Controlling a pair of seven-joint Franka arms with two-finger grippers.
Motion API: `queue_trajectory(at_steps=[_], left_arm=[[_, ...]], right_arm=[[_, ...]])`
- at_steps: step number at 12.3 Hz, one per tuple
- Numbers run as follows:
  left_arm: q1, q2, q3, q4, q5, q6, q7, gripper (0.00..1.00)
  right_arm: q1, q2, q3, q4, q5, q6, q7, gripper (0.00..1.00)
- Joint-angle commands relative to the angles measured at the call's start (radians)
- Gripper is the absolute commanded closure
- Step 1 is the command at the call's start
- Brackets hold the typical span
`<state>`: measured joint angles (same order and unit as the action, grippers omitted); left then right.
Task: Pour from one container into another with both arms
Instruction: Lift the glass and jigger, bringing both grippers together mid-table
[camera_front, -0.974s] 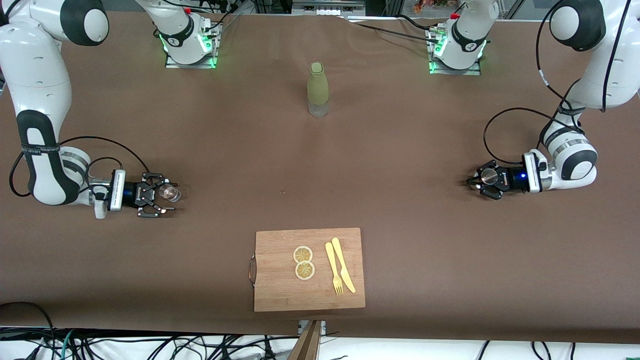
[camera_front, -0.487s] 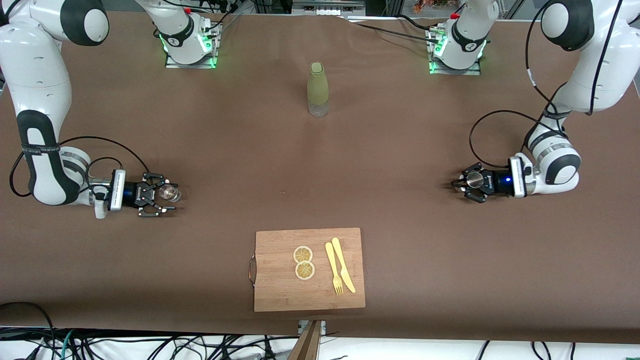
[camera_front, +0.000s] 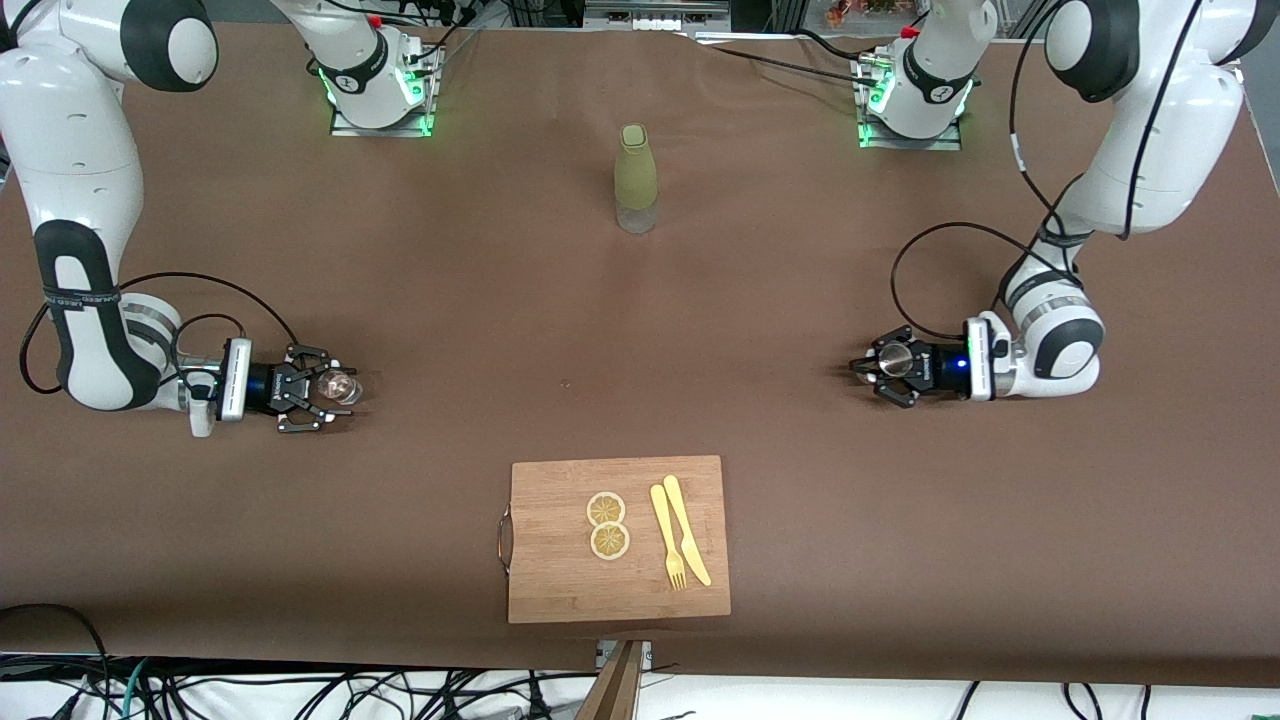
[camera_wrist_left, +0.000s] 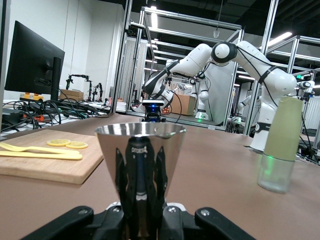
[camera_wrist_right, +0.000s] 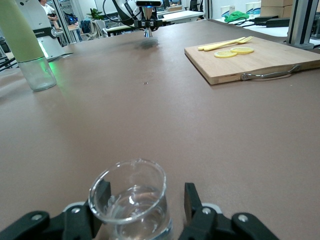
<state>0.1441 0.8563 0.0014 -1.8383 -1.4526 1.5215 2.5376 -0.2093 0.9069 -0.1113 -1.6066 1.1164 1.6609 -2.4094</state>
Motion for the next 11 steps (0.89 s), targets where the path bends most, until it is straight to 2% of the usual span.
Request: queue_trajectory(at_steps=[1, 7, 11], left_arm=[[-0.063, -0.04, 0.012, -0.035, -0.083, 0.052, -0.014, 1.0], [-0.198, -0.039, 0.02, -0.029, -0.253, 0.152, -0.016, 1.0], [-0.265, -0.039, 0.019, -0.027, -0.318, 0.207, -0.016, 1.0]], right_arm=[[-0.002, -0.002, -0.001, 0.008, -0.015, -0.006, -0.01, 0.44], [0.007, -0.005, -0.002, 0.01, -0.021, 0.002, -0.008, 0.59], [0.016, -0.028, -0.001, 0.01, -0.024, 0.036, -0.007, 0.62]])
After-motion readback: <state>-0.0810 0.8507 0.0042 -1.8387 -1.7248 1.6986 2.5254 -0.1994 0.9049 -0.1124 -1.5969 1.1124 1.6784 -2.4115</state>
